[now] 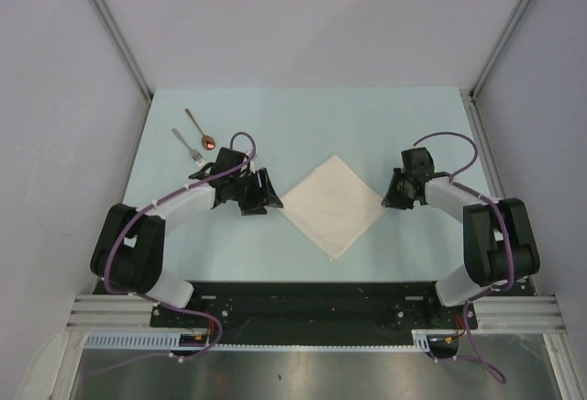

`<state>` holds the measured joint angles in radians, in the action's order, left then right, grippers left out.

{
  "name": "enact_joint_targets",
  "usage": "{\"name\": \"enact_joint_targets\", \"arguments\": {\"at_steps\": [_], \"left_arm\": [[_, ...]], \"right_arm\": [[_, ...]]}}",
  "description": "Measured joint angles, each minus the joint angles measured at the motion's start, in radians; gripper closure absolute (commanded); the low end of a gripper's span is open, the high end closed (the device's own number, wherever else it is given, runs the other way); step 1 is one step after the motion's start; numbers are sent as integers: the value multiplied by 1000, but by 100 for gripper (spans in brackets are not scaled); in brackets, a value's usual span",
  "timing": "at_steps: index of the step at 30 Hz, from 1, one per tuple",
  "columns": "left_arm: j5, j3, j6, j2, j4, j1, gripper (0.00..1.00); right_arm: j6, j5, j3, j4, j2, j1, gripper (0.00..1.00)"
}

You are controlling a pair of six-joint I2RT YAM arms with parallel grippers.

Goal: Fold the napkin into a case and place the utensils inside
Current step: Pick up the top corner of the square-folded napkin from the center of the board, then fold the top corner of the square-folded napkin at the center of the board.

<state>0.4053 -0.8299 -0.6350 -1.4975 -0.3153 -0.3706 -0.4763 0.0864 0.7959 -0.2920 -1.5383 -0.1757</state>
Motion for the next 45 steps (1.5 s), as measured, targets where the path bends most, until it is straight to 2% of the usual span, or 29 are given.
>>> {"name": "enact_joint_targets", "arguments": {"at_steps": [6,10,17,24,28,31,37,45], "left_arm": [[0,0,0,0,0,0,37],[0,0,0,0,0,0,37],[8,9,0,0,8,0,37],[15,15,1,0,8,5,37],[20,11,1,-3,8,10,37],[28,-7,-3,-19,10,15,38],[45,-39,-20,-48,22,26,41],[44,-50,-26,-85,30,39,44]], "right_arm": [[6,0,11,-3,-7,-1,75],[15,-5,28,-12,-7,-2,77],[33,-7,50,-17,-10,-3,100],[34,12,51,-17,-28,-22,100],[20,41,75,-12,-28,-87,100],[-7,69,164,7,-76,-181,100],[-64,140,426,84,-325,-336,100],[-105,186,573,90,-462,-432,100]]}}
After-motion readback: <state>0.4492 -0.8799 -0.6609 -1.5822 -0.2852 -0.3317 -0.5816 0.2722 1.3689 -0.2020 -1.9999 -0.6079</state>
